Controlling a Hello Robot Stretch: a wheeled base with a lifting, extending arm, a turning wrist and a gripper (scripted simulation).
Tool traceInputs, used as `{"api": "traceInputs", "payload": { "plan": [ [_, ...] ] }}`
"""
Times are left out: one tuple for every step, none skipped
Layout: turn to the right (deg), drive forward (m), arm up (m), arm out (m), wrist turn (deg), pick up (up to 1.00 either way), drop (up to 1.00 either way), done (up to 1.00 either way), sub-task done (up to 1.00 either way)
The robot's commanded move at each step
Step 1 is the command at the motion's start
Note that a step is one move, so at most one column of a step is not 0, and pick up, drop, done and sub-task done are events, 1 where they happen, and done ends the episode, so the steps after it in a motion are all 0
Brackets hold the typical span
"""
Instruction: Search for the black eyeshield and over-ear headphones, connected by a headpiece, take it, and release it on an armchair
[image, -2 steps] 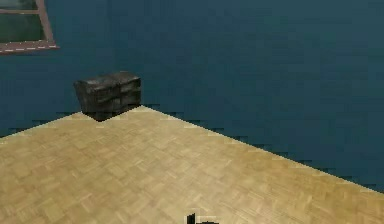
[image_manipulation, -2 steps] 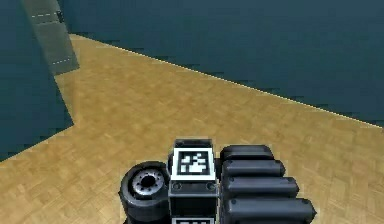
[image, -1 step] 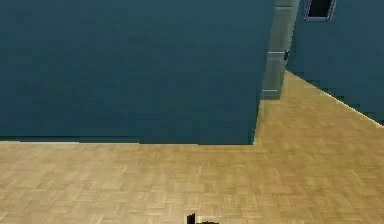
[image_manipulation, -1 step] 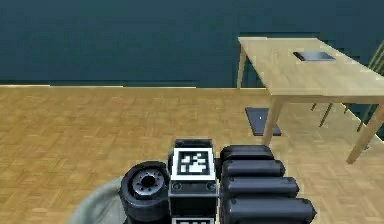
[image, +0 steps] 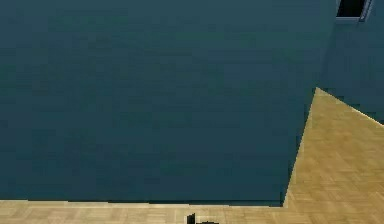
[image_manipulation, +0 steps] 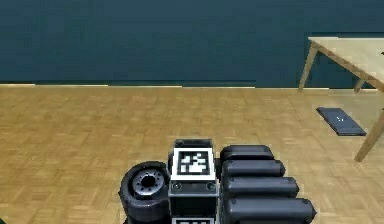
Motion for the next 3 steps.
{"api": "traceInputs", "payload": {
  "plan": [
    [42.0,0.0,0.0,0.0,0.0,0.0,0.0,0.0,0.0],
    [0.0,0.4,0.0,0.0,0.0,0.0,0.0,0.0,0.0],
    [21.0,0.0,0.0,0.0,0.0,0.0,0.0,0.0,0.0]
  ]
}}
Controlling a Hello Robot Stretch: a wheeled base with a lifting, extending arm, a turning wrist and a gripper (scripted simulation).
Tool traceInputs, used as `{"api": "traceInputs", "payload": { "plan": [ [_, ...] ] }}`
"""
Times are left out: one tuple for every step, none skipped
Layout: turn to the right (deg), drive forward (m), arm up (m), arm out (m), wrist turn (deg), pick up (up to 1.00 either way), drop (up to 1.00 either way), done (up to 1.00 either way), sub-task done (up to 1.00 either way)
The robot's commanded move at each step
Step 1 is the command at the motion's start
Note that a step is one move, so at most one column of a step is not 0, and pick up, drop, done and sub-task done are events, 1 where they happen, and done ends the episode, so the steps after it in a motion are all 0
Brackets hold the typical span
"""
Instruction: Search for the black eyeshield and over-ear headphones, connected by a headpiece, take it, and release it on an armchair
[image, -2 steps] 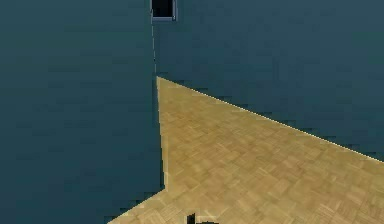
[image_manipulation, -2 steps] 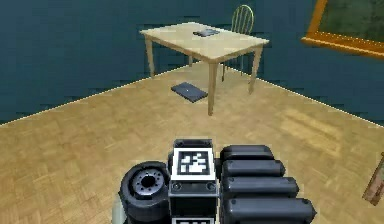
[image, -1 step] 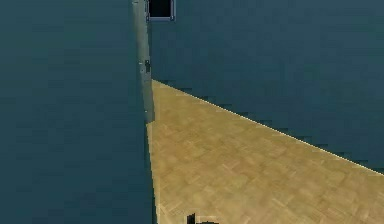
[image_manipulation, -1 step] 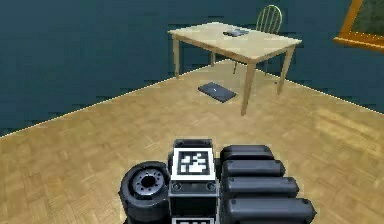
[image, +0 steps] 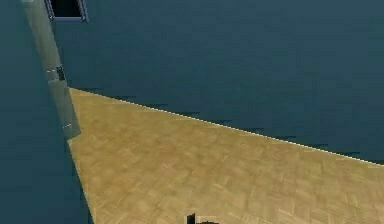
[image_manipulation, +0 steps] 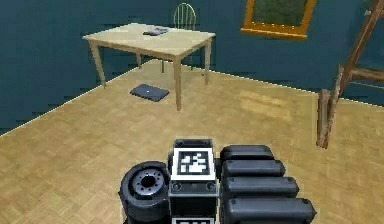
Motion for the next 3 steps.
{"api": "traceInputs", "payload": {
  "plan": [
    [0.0,0.8,0.0,0.0,0.0,0.0,0.0,0.0,0.0],
    [-27.0,0.0,0.0,0.0,0.0,0.0,0.0,0.0,0.0],
    [0.0,0.45,0.0,0.0,0.0,0.0,0.0,0.0,0.0]
  ]
}}
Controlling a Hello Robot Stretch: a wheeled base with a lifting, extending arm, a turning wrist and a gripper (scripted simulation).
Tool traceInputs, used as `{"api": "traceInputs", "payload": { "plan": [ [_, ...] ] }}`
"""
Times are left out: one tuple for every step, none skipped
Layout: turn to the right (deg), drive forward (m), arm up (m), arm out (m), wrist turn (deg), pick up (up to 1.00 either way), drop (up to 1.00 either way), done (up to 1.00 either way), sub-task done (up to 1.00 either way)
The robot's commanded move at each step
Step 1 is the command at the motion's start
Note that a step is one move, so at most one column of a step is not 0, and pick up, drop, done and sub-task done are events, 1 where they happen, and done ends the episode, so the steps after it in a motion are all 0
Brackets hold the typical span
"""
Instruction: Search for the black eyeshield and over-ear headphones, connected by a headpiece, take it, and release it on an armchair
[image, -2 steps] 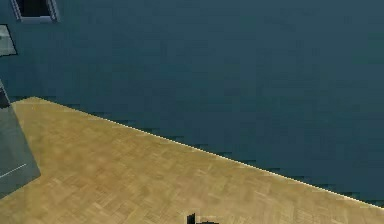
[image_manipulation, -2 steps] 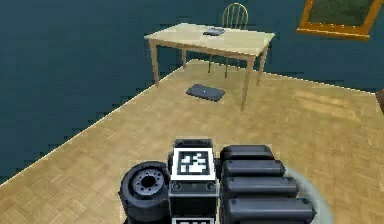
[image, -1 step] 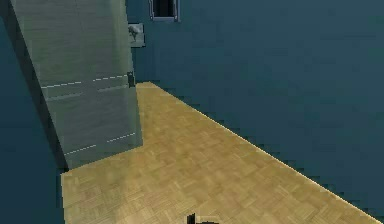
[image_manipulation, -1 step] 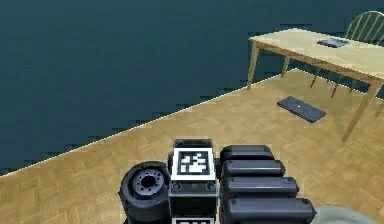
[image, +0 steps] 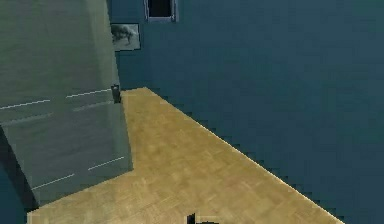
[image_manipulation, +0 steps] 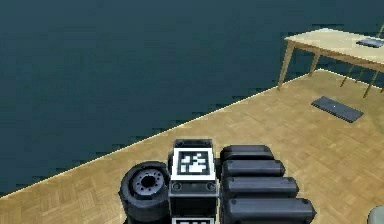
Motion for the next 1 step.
{"api": "traceInputs", "payload": {
  "plan": [
    [-18.0,0.0,0.0,0.0,0.0,0.0,0.0,0.0,0.0]
  ]
}}
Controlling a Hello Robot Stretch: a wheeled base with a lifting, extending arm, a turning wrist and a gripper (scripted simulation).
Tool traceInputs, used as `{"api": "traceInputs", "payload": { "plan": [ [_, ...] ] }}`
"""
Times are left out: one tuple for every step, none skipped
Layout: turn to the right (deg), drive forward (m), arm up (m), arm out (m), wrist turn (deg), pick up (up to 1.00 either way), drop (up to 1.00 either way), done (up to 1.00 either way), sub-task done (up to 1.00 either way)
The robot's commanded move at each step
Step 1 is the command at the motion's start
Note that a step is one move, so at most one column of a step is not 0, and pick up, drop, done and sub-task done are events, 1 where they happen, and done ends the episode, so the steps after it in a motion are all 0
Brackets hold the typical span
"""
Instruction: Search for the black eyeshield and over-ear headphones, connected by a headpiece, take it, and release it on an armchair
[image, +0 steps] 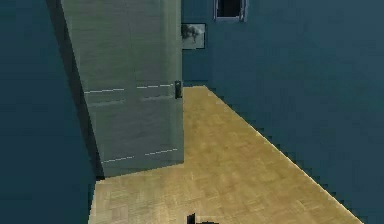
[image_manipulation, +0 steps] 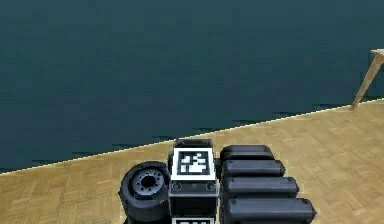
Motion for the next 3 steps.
{"api": "traceInputs", "payload": {
  "plan": [
    [0.0,0.05,0.0,0.0,0.0,0.0,0.0,0.0,0.0],
    [18.0,0.0,0.0,0.0,0.0,0.0,0.0,0.0,0.0],
    [0.0,1.0,0.0,0.0,0.0,0.0,0.0,0.0,0.0]
  ]
}}
